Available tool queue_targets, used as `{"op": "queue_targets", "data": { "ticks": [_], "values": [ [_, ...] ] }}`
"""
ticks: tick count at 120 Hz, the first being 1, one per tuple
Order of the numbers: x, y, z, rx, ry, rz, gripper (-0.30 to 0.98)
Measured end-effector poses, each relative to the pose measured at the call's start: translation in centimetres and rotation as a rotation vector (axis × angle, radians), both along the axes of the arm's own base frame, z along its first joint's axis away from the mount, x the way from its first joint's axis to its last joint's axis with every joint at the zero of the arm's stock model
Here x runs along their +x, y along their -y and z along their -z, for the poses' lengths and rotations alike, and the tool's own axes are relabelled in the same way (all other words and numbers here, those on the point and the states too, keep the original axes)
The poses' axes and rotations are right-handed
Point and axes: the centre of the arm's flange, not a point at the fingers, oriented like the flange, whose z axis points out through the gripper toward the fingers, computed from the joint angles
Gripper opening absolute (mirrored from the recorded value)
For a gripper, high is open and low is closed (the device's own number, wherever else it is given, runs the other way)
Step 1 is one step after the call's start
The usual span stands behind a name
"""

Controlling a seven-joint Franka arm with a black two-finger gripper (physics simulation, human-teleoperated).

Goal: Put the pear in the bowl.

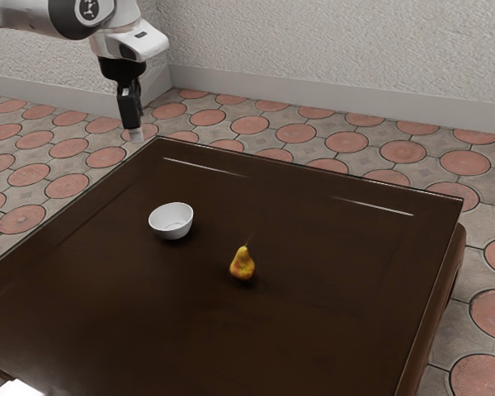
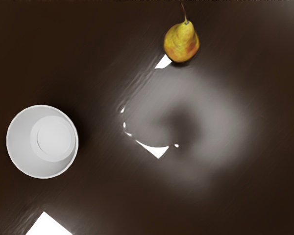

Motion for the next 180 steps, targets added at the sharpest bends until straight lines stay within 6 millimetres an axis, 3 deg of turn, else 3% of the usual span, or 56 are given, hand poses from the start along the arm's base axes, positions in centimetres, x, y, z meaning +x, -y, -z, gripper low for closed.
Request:
{"op": "queue_targets", "data": {
  "ticks": [22,28,36,54,63,74,100,110,122,162,180],
  "values": [
    [0.1,0.6,0.3,-0.005,-0.007,0.015,0.69],
    [0.1,0.7,1.3,-0.015,-0.028,0.015,0.69],
    [-1.7,1.1,4.3,-0.059,-0.081,0.020,0.68],
    [-3.9,2.7,16.2,-0.144,-0.110,0.047,0.69],
    [-3.0,4.5,20.7,-0.215,-0.062,0.074,0.69],
    [-1.1,6.5,24.3,-0.287,0.004,0.096,0.69],
    [2.6,6.4,28.7,-0.303,0.106,0.135,0.69],
    [4.3,6.3,31.5,-0.317,0.110,0.127,0.69],
    [4.8,6.1,34.6,-0.384,0.107,0.080,0.69],
    [6.0,6.5,39.2,-0.473,0.130,0.110,0.69],
    [6.4,6.9,39.5,-0.489,0.153,0.159,0.63]
  ]
}}
